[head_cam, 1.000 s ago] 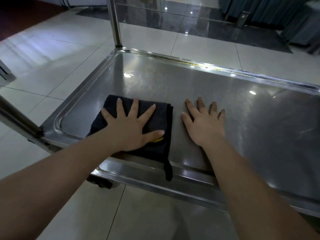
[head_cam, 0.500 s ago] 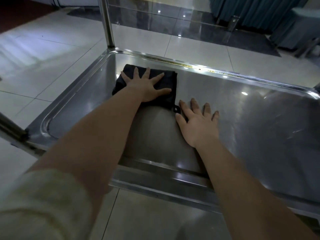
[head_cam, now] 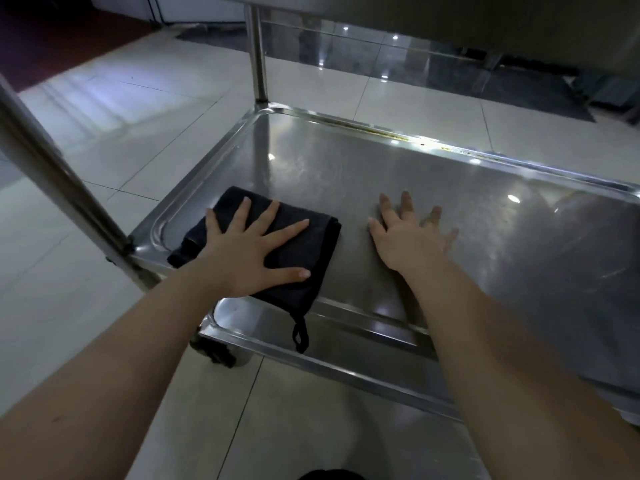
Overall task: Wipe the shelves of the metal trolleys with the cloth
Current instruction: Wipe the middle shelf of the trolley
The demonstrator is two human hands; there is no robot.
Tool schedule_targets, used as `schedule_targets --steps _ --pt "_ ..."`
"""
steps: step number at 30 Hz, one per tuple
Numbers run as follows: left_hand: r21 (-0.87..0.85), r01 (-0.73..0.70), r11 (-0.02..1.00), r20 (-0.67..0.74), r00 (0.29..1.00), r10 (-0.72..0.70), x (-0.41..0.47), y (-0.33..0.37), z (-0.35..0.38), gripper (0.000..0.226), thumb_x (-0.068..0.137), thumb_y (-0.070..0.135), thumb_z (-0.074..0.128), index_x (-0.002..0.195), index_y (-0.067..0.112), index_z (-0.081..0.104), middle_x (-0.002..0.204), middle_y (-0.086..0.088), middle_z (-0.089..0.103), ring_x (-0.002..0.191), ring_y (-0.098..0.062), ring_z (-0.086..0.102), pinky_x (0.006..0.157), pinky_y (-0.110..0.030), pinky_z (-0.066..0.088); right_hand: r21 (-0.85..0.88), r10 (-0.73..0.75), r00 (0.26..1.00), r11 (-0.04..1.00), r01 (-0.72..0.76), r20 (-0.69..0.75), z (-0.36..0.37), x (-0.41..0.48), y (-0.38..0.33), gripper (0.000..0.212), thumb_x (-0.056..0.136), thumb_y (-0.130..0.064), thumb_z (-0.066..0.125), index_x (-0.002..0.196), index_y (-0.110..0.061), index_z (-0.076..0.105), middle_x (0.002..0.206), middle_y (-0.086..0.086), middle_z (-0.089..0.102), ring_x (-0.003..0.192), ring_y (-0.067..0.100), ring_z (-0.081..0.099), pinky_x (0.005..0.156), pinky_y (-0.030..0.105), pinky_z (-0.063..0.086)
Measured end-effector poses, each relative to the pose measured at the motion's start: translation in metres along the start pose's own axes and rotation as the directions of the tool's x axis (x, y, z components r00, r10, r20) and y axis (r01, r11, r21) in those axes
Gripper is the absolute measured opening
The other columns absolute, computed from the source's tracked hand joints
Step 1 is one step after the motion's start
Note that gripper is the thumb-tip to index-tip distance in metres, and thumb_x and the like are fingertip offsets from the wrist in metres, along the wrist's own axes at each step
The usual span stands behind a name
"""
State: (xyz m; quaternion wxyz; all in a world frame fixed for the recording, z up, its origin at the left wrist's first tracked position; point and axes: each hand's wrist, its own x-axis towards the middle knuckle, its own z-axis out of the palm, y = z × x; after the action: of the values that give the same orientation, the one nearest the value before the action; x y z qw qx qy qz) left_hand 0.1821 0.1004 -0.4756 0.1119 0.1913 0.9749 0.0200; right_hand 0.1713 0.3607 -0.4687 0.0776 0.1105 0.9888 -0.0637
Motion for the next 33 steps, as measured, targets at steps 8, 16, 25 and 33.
schedule_targets --steps 8,16,25,33 --pt "-0.144 0.018 0.989 -0.010 1.000 -0.019 0.001 -0.017 -0.005 0.073 0.072 0.091 0.017 0.141 0.069 0.001 0.163 0.017 -0.010 0.149 -0.025 -0.019 0.111 -0.065 -0.019 0.122 -0.134 0.985 0.982 0.147 -0.106 0.017 0.013 -0.054 0.054 0.105 -0.047 0.016 0.155 -0.041 -0.002 0.166 -0.004 0.001 0.149 0.040 -0.005 0.118 0.059 -0.004" --pt "-0.006 0.119 0.993 -0.063 0.991 -0.119 0.104 -0.054 -0.030 0.081 0.070 0.094 0.013 0.144 0.065 0.001 0.165 0.011 -0.004 0.150 -0.033 -0.008 0.109 -0.073 -0.010 -0.020 -0.160 0.986 0.987 0.159 -0.057 0.024 0.013 -0.054 0.057 0.100 -0.061 0.011 0.154 -0.046 0.000 0.165 -0.002 -0.004 0.148 0.042 -0.007 0.117 0.059 -0.006" --pt "0.030 0.127 0.991 -0.097 0.988 -0.123 0.195 -0.038 -0.052 0.077 0.079 0.089 0.017 0.148 0.059 0.002 0.165 0.010 -0.001 0.151 -0.032 -0.006 0.110 -0.072 -0.004 -0.051 -0.158 0.982 0.987 0.153 -0.106 0.029 0.017 -0.053 0.057 0.099 -0.062 0.012 0.153 -0.047 0.000 0.166 -0.003 -0.003 0.149 0.041 -0.006 0.117 0.060 -0.005" --pt "0.005 0.090 0.996 -0.028 0.996 -0.090 0.102 -0.057 -0.031 0.077 0.076 0.091 0.012 0.145 0.064 -0.007 0.165 0.009 -0.010 0.150 -0.034 -0.012 0.109 -0.074 -0.009 0.001 -0.151 0.983 0.988 0.151 -0.101 0.027 0.016 -0.052 0.055 0.100 -0.061 0.015 0.153 -0.048 0.008 0.165 -0.003 0.004 0.149 0.040 -0.002 0.118 0.058 -0.005"
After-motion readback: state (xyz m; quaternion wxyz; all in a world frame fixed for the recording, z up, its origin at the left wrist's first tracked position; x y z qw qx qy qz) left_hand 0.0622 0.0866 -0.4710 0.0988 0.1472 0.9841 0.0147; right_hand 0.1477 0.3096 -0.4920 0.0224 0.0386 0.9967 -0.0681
